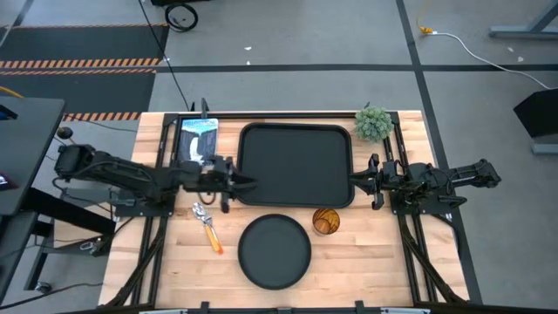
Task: Pick and place plate/cup/fork/spoon on tray
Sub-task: Put the brown glass on the top right of the black serving tray
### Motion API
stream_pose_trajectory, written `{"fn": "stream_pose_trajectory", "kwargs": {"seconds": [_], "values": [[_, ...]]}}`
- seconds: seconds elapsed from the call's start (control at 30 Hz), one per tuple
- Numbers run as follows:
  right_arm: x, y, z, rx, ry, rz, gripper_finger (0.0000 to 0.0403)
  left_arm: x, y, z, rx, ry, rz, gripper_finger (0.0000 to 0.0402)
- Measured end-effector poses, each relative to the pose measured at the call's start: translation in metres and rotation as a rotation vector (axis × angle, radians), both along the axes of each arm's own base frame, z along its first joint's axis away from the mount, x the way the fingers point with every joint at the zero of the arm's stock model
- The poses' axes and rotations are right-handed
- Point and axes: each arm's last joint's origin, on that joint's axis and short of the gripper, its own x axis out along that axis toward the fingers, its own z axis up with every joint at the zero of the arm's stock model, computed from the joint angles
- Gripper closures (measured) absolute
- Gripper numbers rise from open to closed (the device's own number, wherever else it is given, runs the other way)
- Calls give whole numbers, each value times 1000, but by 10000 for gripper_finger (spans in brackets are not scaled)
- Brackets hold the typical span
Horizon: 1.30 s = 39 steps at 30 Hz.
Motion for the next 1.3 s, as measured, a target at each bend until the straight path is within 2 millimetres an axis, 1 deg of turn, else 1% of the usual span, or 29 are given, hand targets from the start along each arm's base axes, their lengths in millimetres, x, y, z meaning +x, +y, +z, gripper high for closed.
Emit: {"fn": "stream_pose_trajectory", "kwargs": {"seconds": [0.2,0.4,0.5,0.6,0.73,0.87,1.0,1.1,1.3], "values": [[0,0,0,0,0,0,325,46,-2,9,11,146,-7,260],[0,0,0,0,0,0,325,91,0,15,-7,294,-106,260],[0,0,0,0,-2,0,325,111,3,15,-23,363,-146,260],[0,0,1,2,-10,0,325,125,5,15,-30,437,-154,260],[0,0,1,2,-13,0,325,138,5,16,-9,486,-160,258],[0,0,2,3,-18,0,325,147,4,16,-5,509,-164,238],[0,0,2,4,-22,0,325,151,4,15,-3,524,-169,208],[0,0,2,3,-19,0,325,150,2,11,-11,548,-227,189],[0,0,2,3,-20,0,325,154,-9,3,-27,568,-244,185]]}}
